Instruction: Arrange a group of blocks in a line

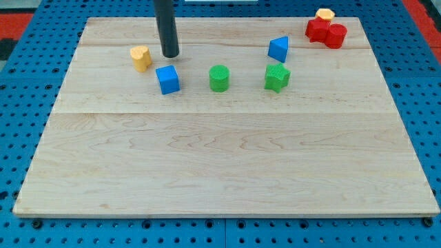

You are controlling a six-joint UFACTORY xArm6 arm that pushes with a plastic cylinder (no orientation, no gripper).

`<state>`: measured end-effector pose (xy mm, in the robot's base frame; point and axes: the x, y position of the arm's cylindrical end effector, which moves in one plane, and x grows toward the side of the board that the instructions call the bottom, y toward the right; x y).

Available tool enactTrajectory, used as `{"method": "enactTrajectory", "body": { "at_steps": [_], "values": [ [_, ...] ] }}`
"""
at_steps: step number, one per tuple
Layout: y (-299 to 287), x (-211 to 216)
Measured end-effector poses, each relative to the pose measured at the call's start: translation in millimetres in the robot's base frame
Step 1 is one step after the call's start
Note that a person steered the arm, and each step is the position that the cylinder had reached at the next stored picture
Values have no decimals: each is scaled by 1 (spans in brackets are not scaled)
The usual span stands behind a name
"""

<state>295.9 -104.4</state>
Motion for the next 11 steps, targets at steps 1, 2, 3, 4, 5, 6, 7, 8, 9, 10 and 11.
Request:
{"method": "enactTrajectory", "body": {
  "at_steps": [1,2,3,4,5,6,7,8,9,10,11],
  "values": [
    [50,-18],
    [84,-19],
    [151,-32],
    [152,-32],
    [157,-32],
    [221,-42],
    [224,-18],
    [223,-41],
    [181,-49],
    [169,-15],
    [181,20]
  ]
}}
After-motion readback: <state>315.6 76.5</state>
